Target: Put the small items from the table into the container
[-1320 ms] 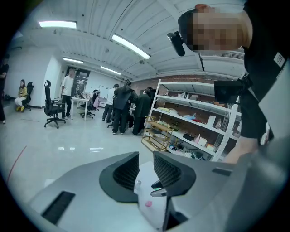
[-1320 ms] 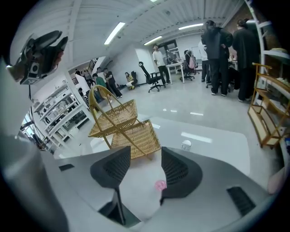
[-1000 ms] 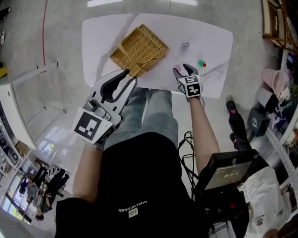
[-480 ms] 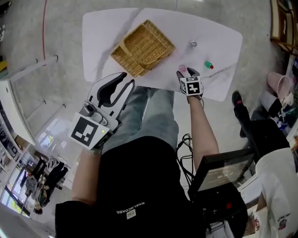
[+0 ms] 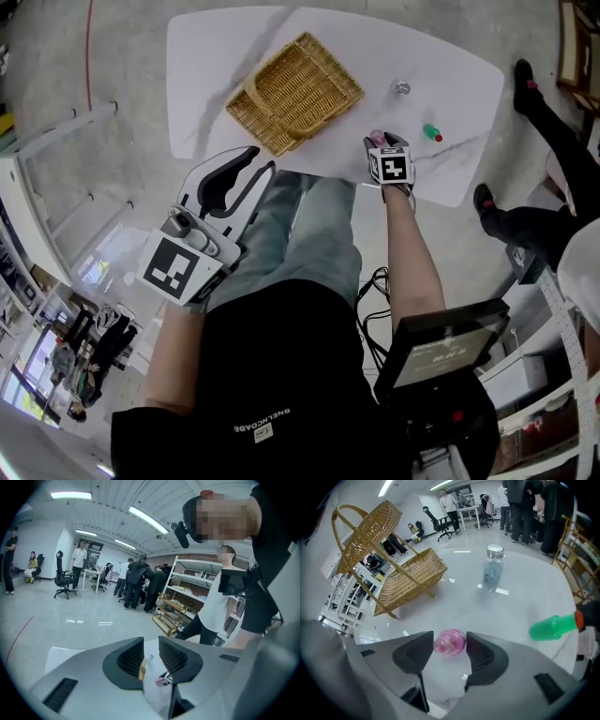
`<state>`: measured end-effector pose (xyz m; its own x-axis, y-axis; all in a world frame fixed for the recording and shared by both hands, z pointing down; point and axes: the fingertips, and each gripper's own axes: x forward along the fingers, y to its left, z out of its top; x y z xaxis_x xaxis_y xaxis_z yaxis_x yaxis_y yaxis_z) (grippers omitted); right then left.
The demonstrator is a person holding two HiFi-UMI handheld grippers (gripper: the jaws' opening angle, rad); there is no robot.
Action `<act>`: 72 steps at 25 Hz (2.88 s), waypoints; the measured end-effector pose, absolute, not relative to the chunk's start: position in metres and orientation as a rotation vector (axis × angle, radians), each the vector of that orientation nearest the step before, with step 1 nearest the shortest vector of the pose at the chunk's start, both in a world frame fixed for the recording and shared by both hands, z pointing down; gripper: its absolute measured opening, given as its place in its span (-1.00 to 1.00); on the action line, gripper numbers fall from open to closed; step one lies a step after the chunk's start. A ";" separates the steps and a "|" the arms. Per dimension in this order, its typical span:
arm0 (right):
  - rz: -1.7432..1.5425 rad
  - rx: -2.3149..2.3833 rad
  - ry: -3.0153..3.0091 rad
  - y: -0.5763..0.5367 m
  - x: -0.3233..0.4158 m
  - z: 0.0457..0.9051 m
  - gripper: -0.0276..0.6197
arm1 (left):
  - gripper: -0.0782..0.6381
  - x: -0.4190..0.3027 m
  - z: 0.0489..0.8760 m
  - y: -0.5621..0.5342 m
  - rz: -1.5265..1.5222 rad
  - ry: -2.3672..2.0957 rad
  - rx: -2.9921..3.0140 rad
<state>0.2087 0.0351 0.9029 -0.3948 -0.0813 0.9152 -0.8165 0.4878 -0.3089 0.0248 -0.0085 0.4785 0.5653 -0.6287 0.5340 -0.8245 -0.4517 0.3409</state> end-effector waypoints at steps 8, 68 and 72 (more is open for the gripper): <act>0.989 0.742 -1.764 0.036 0.206 0.905 -0.34 | -0.56 0.017 0.478 -0.010 0.437 -1.171 2.217; 0.362 0.293 -2.082 0.008 -0.100 0.541 -0.36 | -0.56 -0.145 0.397 0.096 0.023 -1.420 2.253; 0.447 0.406 -2.045 0.011 -0.102 0.564 -0.36 | -0.56 -0.157 0.400 0.107 -0.002 -1.434 2.233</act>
